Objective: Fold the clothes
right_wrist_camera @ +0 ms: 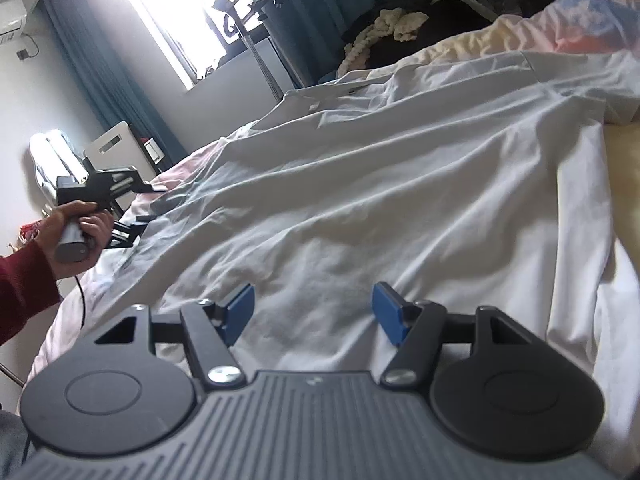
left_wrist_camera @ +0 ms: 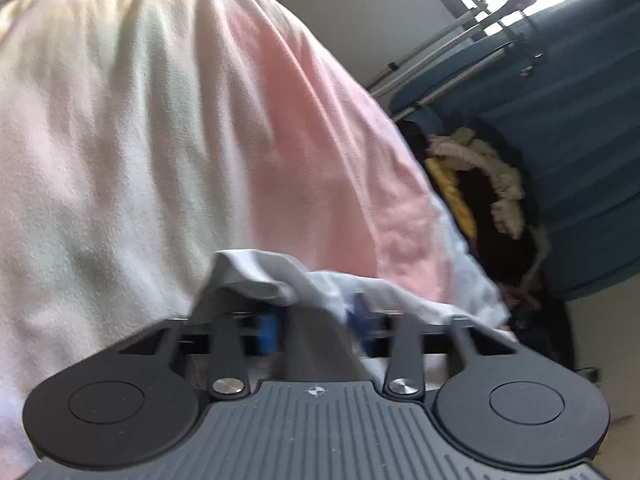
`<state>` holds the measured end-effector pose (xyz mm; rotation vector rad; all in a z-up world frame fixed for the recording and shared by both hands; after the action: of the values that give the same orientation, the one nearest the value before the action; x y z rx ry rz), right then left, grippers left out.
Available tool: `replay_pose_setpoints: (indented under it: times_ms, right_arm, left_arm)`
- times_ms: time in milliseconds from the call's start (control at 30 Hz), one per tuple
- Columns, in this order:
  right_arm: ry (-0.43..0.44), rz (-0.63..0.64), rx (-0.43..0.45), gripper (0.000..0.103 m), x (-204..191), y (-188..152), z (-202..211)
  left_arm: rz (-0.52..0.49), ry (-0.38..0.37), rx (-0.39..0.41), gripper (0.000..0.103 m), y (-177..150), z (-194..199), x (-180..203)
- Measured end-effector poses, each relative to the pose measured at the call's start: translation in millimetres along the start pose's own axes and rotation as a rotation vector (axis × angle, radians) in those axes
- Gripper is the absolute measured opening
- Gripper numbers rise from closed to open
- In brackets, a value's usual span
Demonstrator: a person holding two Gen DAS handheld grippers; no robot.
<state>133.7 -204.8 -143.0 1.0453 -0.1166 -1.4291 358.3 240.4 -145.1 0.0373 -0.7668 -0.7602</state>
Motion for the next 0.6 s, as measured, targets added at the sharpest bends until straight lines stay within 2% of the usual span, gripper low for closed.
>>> replay_pose_setpoints:
  times_ms: [33,133,200,333,400,467,533,600]
  right_arm:
    - [0.003,-0.003,0.0,0.067,0.4,0.1,-0.2]
    - [0.009,-0.007,0.002,0.067,1.7,0.2,2.0]
    - [0.011,-0.008,0.003,0.067,1.5,-0.1,4.3]
    - [0.017,-0.01,0.005,0.067,-1.3,-0.6,8.2]
    - [0.022,-0.011,0.007,0.067,-3.2,-0.6,10.3]
    - [0.026,-0.012,0.009,0.067,-5.1,-0.7,12.4]
    - [0.03,-0.013,0.011,0.067,-6.9,-0.7,14.5]
    - [0.031,-0.009,0.012,0.067,-7.1,-0.9,14.4]
  left_arm:
    - [-0.02,0.013,0.008,0.005,-0.8,0.1,2.5]
    - [-0.123,0.023,0.066,0.004,3.8,12.1,22.7]
    - [-0.212,0.002,0.09,0.004,7.1,28.1,47.5]
    - [-0.461,-0.18,0.176,0.004,2.6,87.5,113.2]
    - [-0.543,-0.293,0.2,0.004,-12.4,116.9,127.0]
    - [-0.575,-0.352,0.208,0.004,-28.0,132.2,116.3]
    - [-0.552,-0.323,0.184,0.004,-39.8,127.7,86.0]
    - [-0.496,-0.256,0.134,0.004,-49.8,110.5,42.5]
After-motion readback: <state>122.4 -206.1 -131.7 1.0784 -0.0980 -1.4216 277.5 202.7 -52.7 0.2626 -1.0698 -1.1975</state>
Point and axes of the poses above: each gripper's, at about its wrist camera, not at the fingertips, and z roughly against the way its jaws point, x to its right, y to its top, the point moved 10 cm from there along -z, roughly the way its jaws point, and after that the axes turned 8 degrees about -x, right-handed, at the moved point
